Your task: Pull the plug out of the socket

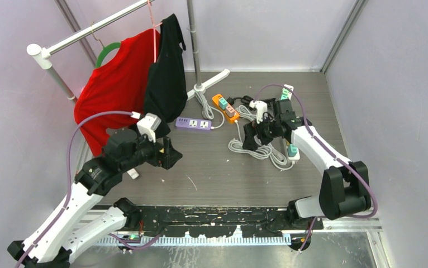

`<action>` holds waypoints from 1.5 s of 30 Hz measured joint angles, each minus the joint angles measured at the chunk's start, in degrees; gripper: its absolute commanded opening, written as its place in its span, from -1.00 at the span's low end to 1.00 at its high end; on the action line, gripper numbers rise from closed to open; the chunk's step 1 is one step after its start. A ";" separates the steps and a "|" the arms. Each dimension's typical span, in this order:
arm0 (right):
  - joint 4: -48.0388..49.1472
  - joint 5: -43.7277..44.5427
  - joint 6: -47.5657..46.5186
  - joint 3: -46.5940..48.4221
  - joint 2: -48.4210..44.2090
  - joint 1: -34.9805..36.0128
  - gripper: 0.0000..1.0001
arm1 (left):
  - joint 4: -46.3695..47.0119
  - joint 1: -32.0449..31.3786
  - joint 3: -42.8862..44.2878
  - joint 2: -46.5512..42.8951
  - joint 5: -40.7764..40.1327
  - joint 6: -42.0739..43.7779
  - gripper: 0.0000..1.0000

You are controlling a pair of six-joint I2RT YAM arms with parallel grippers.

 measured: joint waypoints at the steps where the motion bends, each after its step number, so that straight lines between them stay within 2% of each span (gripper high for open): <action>1: 0.11 0.96 -0.24 0.00 0.98 0.61 0.93 | -0.44 0.00 1.05 1.31 -0.50 2.84 0.83; 9: 0.24 11.47 -3.82 4.17 12.17 8.92 0.74 | 1.38 0.13 -0.96 7.28 -3.08 14.82 0.92; 19: -0.07 17.16 -6.86 5.44 16.72 10.54 0.34 | 2.27 6.45 -2.71 9.40 -1.36 17.49 0.90; 27: -1.33 17.03 -8.92 5.90 18.71 11.61 -0.31 | 3.50 7.63 -3.61 7.69 -0.17 17.57 0.88; 29: -1.81 16.83 -9.51 6.03 18.71 11.56 -0.55 | 3.58 7.63 -3.74 7.28 -0.09 17.57 0.88; 32: -2.89 15.67 -11.41 6.08 18.38 11.54 -0.74 | 3.61 7.63 -3.76 7.13 -0.09 17.59 0.87; 39: -9.75 13.51 -18.88 5.86 15.23 11.21 -0.86 | 3.63 7.63 -3.96 6.78 -0.11 17.57 0.87; 45: -18.03 12.35 -27.67 2.40 5.09 9.20 -0.91 | 3.63 7.63 -4.07 6.43 -0.11 17.57 0.87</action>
